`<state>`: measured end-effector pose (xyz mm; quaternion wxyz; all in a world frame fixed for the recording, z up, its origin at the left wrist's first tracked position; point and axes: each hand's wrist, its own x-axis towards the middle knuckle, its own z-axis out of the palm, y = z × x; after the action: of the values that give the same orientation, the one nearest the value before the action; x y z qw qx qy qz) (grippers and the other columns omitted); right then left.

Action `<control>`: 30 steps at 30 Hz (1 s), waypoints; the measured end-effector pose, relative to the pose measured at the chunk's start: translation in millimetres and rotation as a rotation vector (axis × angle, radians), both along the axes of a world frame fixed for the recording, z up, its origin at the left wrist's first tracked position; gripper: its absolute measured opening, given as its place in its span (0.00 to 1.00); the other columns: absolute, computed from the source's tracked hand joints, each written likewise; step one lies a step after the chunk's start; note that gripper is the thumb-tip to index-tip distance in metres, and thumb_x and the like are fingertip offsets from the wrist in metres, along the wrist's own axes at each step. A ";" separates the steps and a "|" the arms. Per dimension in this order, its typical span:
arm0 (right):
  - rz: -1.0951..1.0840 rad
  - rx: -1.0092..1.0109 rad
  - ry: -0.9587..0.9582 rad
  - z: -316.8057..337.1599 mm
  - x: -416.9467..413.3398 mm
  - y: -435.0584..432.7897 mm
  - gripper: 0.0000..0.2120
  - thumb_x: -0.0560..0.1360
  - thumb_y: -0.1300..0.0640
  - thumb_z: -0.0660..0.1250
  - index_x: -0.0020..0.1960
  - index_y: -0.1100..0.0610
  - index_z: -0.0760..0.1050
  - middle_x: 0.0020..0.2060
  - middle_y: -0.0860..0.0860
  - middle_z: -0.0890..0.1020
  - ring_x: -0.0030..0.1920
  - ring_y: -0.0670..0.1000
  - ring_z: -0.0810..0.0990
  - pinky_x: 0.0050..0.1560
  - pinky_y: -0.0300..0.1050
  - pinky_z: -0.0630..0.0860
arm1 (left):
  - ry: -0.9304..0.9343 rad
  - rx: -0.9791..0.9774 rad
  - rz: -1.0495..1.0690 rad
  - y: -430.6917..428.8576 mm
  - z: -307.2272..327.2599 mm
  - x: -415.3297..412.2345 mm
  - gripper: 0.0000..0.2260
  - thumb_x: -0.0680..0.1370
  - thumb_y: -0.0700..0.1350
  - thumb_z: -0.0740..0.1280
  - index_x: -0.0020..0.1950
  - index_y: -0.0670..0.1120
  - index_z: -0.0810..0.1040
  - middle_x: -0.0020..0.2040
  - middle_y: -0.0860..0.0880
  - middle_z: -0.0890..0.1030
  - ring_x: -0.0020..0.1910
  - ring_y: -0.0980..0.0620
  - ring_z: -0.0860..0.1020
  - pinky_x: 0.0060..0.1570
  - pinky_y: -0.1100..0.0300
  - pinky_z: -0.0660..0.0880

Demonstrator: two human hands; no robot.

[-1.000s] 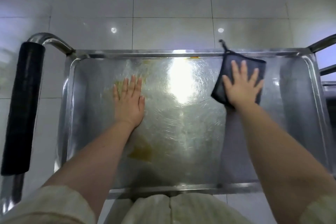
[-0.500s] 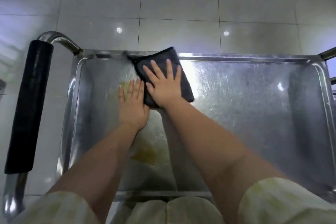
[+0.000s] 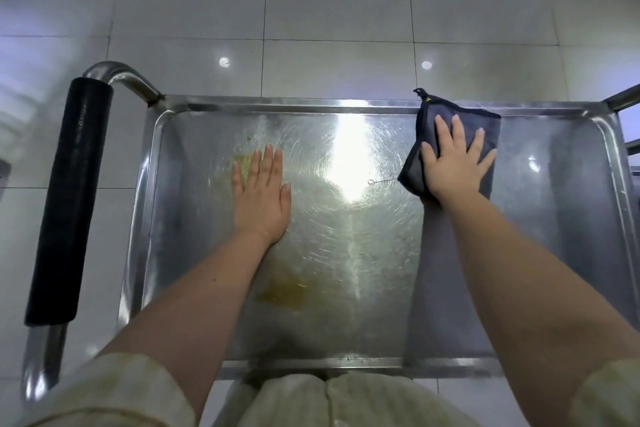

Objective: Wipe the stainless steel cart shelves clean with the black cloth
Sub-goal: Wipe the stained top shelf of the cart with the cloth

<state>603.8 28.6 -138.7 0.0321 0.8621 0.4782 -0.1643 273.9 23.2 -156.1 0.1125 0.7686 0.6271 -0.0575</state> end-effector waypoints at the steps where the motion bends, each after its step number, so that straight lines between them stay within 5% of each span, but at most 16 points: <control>1: -0.017 -0.001 0.005 0.4 -1.9 3.1 0.27 0.81 0.39 0.48 0.78 0.38 0.47 0.79 0.42 0.47 0.78 0.60 0.40 0.72 0.70 0.37 | -0.010 0.000 0.000 -0.2 -0.2 -0.1 0.27 0.81 0.54 0.39 0.79 0.49 0.39 0.80 0.49 0.41 0.78 0.50 0.39 0.75 0.42 0.40; 4: 0.000 0.014 0.045 3.9 -26.7 19.4 0.27 0.80 0.39 0.46 0.78 0.41 0.49 0.79 0.43 0.48 0.77 0.62 0.39 0.71 0.71 0.35 | -0.026 0.003 0.000 -0.4 -0.7 -1.8 0.26 0.81 0.55 0.39 0.79 0.49 0.39 0.80 0.49 0.42 0.78 0.50 0.39 0.75 0.42 0.40; 11: 0.525 0.033 0.095 3.6 -151.1 39.1 0.25 0.82 0.43 0.43 0.78 0.39 0.47 0.79 0.42 0.45 0.77 0.62 0.38 0.72 0.67 0.34 | -0.012 0.026 -0.001 1.3 -0.2 -4.3 0.27 0.82 0.53 0.43 0.80 0.48 0.42 0.80 0.49 0.44 0.79 0.50 0.41 0.75 0.41 0.41; 18: 0.681 0.005 0.015 -0.8 -141.7 38.5 0.25 0.82 0.39 0.39 0.78 0.38 0.41 0.79 0.41 0.43 0.77 0.62 0.37 0.72 0.65 0.31 | -0.019 0.035 -0.009 1.0 1.4 -1.5 0.27 0.83 0.52 0.46 0.80 0.48 0.44 0.80 0.49 0.46 0.79 0.50 0.43 0.75 0.43 0.40; 21: 0.717 0.020 0.031 -0.8 -145.9 -1.7 0.26 0.81 0.39 0.37 0.78 0.38 0.42 0.79 0.42 0.46 0.77 0.63 0.39 0.72 0.67 0.35 | -0.042 0.037 0.009 1.4 2.4 -2.2 0.26 0.82 0.51 0.47 0.80 0.48 0.46 0.80 0.49 0.47 0.79 0.51 0.44 0.75 0.44 0.40; 25: 0.797 0.120 0.087 -1.7 -144.3 -102.8 0.25 0.82 0.41 0.46 0.78 0.42 0.54 0.78 0.45 0.56 0.77 0.64 0.49 0.73 0.71 0.45 | -0.055 0.037 0.013 2.1 3.3 -2.2 0.27 0.82 0.48 0.48 0.80 0.48 0.47 0.80 0.50 0.47 0.79 0.51 0.44 0.75 0.45 0.39; 30: 0.968 0.104 0.070 -6.0 -141.7 -203.2 0.25 0.82 0.41 0.50 0.78 0.41 0.54 0.78 0.45 0.56 0.78 0.64 0.49 0.72 0.72 0.48 | -0.053 0.040 0.012 3.1 1.4 -3.2 0.26 0.82 0.48 0.49 0.80 0.47 0.47 0.80 0.49 0.47 0.79 0.50 0.45 0.75 0.44 0.39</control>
<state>462.1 -174.6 -144.7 0.0456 0.5353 0.8325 -0.1354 270.7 26.3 -154.8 0.1141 0.7683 0.6294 -0.0239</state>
